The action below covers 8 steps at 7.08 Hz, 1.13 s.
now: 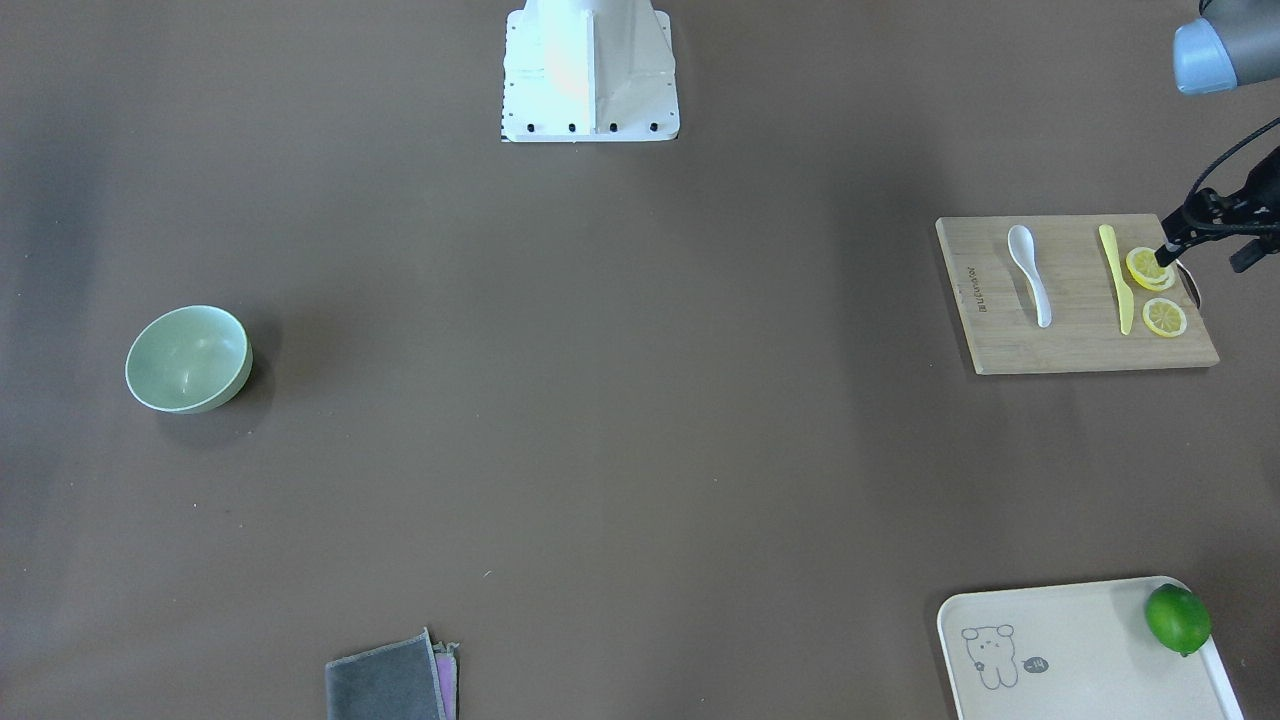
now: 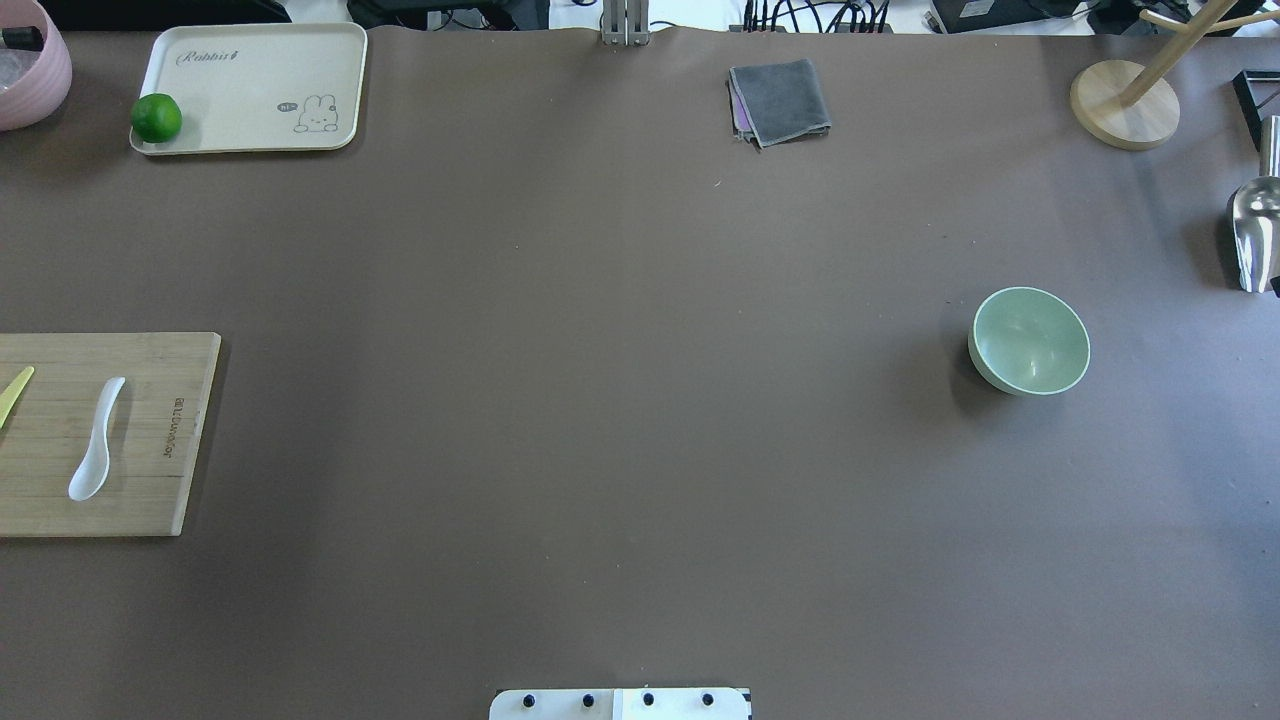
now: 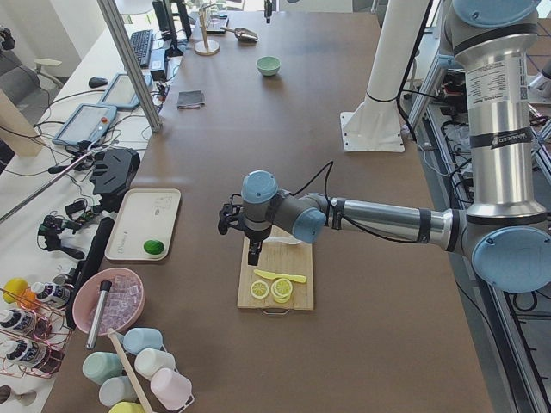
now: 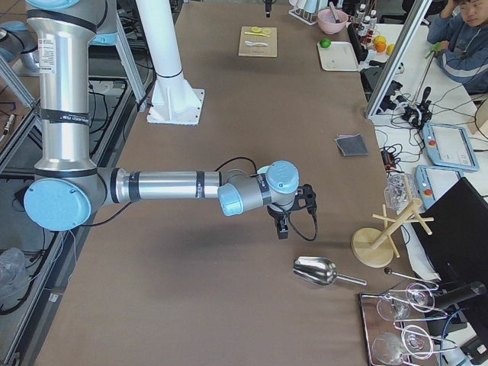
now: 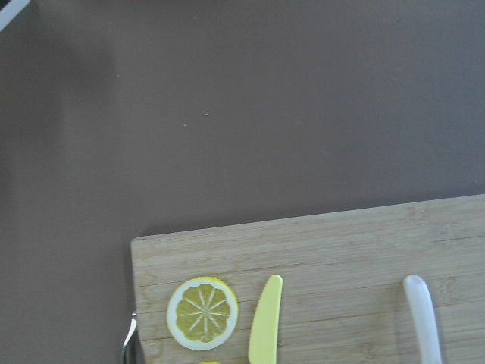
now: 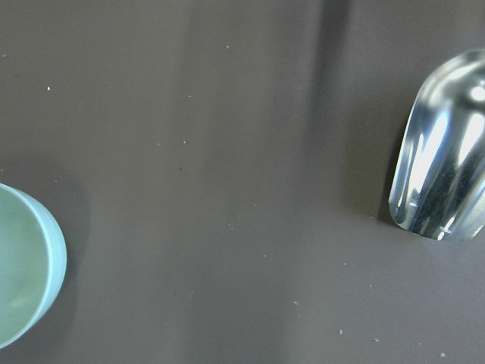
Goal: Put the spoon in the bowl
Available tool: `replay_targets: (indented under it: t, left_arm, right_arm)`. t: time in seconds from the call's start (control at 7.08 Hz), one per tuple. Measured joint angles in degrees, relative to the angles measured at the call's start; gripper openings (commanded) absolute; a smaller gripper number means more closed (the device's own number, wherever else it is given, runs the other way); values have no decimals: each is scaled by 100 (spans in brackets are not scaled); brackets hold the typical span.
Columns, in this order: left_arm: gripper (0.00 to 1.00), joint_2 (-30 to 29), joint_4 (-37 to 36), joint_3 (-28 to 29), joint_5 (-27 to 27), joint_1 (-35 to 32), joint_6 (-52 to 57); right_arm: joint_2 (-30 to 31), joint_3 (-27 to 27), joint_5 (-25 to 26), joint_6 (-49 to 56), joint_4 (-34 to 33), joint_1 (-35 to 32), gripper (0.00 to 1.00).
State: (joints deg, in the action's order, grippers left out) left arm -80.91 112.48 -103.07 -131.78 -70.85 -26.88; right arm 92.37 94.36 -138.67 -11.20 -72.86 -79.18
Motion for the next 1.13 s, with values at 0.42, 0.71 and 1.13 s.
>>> replay_targets:
  t: [0.42, 0.71, 1.13]
  left_arm:
    - [97, -25, 516, -16, 8, 585, -954]
    - [97, -84, 701, -26, 30, 849, -1379]
    - [97, -189, 734, -29, 54, 1099, -1720]
  right_arm:
    - [-132, 216, 118, -1407, 432, 827, 99]
    - [-335, 201, 439, -2327, 723, 1455, 97]
    - [-511, 50, 759, -2701, 788, 2013, 90]
